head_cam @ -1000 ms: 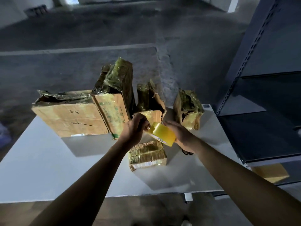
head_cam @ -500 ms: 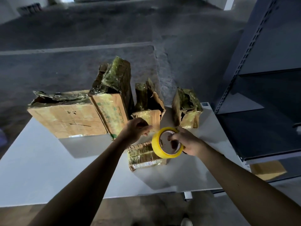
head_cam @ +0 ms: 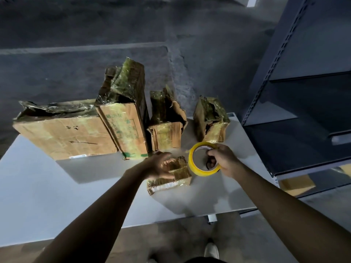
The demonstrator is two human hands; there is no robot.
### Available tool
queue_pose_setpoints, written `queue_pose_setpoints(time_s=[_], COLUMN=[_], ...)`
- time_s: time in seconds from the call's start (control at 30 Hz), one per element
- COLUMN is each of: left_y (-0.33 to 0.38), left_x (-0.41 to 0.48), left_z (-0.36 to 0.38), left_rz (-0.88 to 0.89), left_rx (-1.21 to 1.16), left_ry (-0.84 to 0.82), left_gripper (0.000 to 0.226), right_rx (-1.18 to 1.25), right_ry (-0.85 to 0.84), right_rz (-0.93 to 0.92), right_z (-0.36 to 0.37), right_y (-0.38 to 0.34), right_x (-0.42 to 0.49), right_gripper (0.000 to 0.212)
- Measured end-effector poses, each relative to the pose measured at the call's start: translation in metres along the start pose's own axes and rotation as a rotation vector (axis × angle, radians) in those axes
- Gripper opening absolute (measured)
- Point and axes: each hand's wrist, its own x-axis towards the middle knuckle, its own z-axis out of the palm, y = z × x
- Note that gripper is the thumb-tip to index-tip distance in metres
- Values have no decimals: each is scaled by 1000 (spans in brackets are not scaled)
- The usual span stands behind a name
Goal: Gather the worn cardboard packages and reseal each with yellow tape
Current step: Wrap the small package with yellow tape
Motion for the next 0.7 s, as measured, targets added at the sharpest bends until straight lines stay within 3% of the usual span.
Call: queue_pose_setpoints(time_s=[0.07, 0.17, 0.4, 0.63, 0.7], left_y=[3, 2, 6, -1, 1], left_x=[3, 7, -5, -13, -17], left_z=[13, 27, 50, 54, 45], left_rz=[-10, -5, -268, -280, -298], left_rx=[204, 352, 68, -19, -24], left_ry=[-77, 51, 199, 194, 227], left_gripper=[116, 117, 132, 125, 105], right_rx=[4, 14, 11, -6, -4], right_ry=[-2, -2, -35, -162, -167], right_rz=[-9, -18, -72, -118, -140], right_z=[-1, 1, 8, 21, 25], right_y=[1, 2, -2, -4, -4], right_x=[-2, -4, -7, -10, -9], right_gripper=[16, 16, 13, 24, 26])
